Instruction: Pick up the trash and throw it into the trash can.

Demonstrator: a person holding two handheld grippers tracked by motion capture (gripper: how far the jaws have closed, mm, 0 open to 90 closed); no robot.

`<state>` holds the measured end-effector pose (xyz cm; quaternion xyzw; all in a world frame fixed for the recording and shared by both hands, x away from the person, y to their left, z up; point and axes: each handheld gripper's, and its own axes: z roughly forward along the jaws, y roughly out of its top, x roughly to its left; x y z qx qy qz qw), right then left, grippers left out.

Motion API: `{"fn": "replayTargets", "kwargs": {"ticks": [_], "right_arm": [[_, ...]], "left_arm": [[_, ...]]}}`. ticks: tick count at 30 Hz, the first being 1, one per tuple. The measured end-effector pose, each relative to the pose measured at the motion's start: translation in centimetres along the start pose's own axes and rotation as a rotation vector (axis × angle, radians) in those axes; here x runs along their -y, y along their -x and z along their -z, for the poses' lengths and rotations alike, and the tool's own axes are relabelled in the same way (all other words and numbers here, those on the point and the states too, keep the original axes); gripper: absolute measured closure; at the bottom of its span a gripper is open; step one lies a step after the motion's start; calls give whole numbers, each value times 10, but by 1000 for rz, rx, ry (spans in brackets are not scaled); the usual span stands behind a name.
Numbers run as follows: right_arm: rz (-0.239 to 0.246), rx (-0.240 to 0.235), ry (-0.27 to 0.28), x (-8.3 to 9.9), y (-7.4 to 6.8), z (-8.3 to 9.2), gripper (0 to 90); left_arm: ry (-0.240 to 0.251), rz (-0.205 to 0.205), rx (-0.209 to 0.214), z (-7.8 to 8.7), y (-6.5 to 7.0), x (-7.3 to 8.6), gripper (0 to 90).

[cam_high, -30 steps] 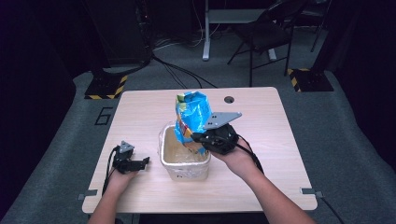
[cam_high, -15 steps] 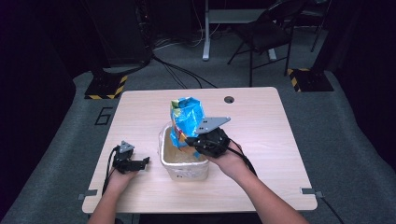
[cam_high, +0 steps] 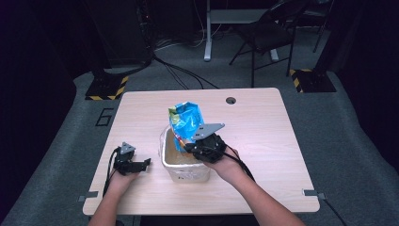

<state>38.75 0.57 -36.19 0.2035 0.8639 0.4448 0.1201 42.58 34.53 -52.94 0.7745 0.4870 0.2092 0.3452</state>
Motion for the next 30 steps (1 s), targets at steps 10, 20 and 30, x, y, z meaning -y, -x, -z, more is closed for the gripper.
{"fn": "replayTargets", "kwargs": {"ticks": [10,20,30], "right_arm": [[-38,-19,-43,11,0,-14,724],[-47,-7,-6,12,-3,-3,598],[-72,64,25,25,10,28,567]], "left_arm": [[1,2,0,0,0,0,130],[-1,0,0,0,0,0,130],[-2,0,0,0,0,0,130]]}}
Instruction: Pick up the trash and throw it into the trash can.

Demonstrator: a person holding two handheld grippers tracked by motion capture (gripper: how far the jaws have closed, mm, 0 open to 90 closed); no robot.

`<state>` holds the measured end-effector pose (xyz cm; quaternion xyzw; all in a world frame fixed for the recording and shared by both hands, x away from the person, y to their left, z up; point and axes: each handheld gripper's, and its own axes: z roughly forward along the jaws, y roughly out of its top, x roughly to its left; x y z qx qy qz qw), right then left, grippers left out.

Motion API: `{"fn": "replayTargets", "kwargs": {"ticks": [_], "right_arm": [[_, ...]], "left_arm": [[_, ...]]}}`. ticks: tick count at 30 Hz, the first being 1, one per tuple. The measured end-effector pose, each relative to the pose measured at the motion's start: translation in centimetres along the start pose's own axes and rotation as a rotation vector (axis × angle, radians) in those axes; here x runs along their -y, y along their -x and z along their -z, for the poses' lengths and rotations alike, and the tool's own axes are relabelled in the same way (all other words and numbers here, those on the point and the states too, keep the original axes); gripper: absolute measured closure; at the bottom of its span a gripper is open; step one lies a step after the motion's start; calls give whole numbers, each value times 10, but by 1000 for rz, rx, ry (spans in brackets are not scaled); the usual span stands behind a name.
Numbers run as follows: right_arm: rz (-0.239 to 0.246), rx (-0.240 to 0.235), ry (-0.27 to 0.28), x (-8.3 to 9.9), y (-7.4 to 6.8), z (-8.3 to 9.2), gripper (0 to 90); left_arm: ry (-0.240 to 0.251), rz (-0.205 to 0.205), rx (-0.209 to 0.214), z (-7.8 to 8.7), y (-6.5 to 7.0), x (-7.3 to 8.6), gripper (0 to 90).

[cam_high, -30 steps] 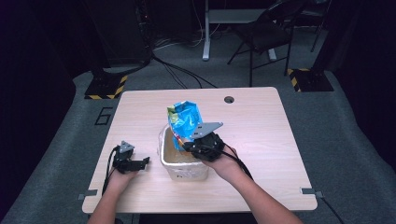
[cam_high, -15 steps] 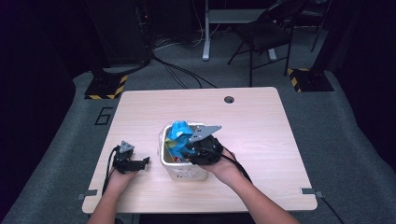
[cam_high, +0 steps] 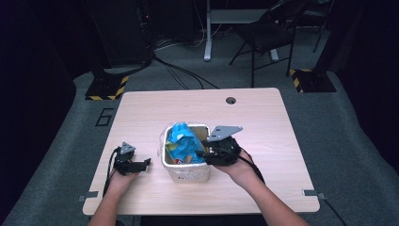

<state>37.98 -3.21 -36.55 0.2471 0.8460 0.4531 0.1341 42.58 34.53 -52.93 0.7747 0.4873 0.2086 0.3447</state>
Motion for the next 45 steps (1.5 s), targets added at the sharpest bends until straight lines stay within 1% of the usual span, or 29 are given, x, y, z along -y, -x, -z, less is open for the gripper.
{"fn": "replayTargets", "kwargs": {"ticks": [2,3,4,5,6,7,9,15,18,23,29,34,37,41,45], "right_arm": [[-3,9,3,1,3,3,567],[-7,19,5,3,6,7,564],[-25,37,9,5,11,13,559],[-25,37,9,5,11,13,559],[-31,53,16,7,16,19,552],[-39,61,18,9,18,21,547],[-39,67,21,10,20,23,543],[-77,119,18,21,34,32,533],[-81,150,22,27,39,34,528],[-82,192,13,38,44,38,522],[-95,232,10,49,49,41,517],[-85,273,-7,62,53,42,508],[-98,293,-16,70,56,43,504],[-125,306,-20,81,61,44,495],[-136,319,-28,92,66,45,488]], "left_arm": [[1,0,0,0,0,0,130],[1,0,0,0,0,0,130],[1,0,0,0,0,0,130],[1,0,0,0,0,0,130],[0,0,0,0,0,0,130],[0,0,0,0,0,0,130],[0,0,0,0,0,0,130],[0,0,0,0,0,0,130],[0,0,0,0,0,0,130],[0,0,0,0,0,0,130],[0,0,0,0,0,0,130],[0,1,-1,0,0,0,130],[0,0,0,0,0,0,130],[0,1,-1,0,0,0,130],[0,1,0,0,0,0,130]]}}
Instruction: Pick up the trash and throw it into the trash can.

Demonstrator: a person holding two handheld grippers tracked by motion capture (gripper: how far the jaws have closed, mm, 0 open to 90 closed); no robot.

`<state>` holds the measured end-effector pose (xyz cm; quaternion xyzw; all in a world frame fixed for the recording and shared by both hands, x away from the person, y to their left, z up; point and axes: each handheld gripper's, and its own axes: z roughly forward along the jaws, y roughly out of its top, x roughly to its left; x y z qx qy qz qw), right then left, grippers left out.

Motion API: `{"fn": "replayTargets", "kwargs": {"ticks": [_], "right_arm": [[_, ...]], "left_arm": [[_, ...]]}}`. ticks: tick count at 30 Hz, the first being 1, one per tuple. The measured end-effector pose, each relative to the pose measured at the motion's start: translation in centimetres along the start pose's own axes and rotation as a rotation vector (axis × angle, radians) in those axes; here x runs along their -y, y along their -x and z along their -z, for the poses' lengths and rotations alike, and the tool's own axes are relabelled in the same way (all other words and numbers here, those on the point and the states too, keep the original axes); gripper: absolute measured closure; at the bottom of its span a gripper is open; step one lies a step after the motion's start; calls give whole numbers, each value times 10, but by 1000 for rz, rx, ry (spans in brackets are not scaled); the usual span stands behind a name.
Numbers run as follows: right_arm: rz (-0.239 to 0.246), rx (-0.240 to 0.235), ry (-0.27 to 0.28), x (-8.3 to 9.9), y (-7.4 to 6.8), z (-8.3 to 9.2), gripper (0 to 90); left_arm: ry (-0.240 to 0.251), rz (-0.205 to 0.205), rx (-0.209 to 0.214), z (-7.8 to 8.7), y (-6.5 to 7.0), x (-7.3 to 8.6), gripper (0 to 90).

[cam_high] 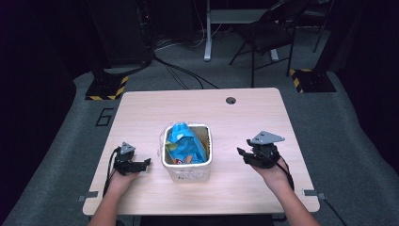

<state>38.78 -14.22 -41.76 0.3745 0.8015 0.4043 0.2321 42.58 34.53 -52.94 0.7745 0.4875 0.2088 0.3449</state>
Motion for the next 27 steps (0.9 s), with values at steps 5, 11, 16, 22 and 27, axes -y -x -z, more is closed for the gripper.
{"fn": "replayTargets", "kwargs": {"ticks": [5,11,16,22,27], "right_arm": [[-10,15,-6,9,6,0,484],[-34,39,-19,23,15,-1,477],[-47,60,-35,35,21,-4,466],[-64,73,-67,49,22,-13,446],[-70,93,-89,57,26,-19,432]], "left_arm": [[0,0,0,0,0,0,130],[0,0,0,0,0,0,130],[0,0,0,0,0,0,130],[0,0,0,0,0,0,130],[0,0,0,0,0,0,130]]}}
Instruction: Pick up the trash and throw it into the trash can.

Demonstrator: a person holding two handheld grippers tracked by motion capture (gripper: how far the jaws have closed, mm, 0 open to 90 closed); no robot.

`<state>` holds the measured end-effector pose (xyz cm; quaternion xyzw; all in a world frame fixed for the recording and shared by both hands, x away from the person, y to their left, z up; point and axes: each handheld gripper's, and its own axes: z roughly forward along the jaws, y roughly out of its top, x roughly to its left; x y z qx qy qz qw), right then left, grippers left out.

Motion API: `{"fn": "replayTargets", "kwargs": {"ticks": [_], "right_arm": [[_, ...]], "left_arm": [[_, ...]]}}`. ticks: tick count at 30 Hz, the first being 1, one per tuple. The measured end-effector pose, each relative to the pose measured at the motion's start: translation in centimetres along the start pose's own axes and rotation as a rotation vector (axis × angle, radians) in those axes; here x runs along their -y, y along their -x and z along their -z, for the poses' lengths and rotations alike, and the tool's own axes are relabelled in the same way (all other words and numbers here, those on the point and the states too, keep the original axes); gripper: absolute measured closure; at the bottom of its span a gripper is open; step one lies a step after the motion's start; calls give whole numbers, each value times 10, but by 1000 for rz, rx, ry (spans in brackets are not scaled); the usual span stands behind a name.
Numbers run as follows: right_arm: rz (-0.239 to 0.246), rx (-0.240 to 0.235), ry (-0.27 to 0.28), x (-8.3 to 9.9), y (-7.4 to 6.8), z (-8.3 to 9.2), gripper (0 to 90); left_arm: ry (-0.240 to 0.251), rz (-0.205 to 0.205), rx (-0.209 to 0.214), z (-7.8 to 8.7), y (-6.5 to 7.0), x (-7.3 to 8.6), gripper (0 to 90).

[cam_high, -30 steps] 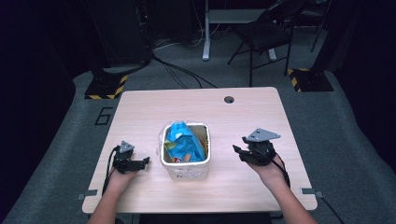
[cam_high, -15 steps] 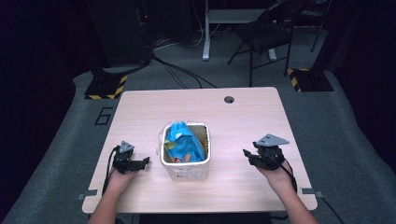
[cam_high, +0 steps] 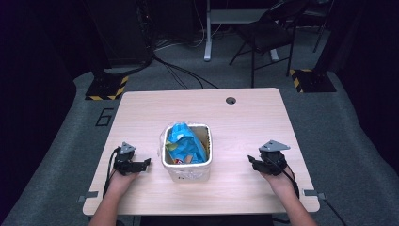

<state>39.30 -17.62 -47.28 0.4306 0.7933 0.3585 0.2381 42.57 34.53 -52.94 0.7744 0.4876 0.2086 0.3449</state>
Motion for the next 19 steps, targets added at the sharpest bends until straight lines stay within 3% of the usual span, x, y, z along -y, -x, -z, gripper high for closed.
{"fn": "replayTargets", "kwargs": {"ticks": [11,19], "right_arm": [[-61,56,-17,20,19,-5,424],[-58,125,-60,31,27,-12,387]], "left_arm": [[0,-1,0,0,0,0,130],[0,0,0,0,0,0,130]]}}
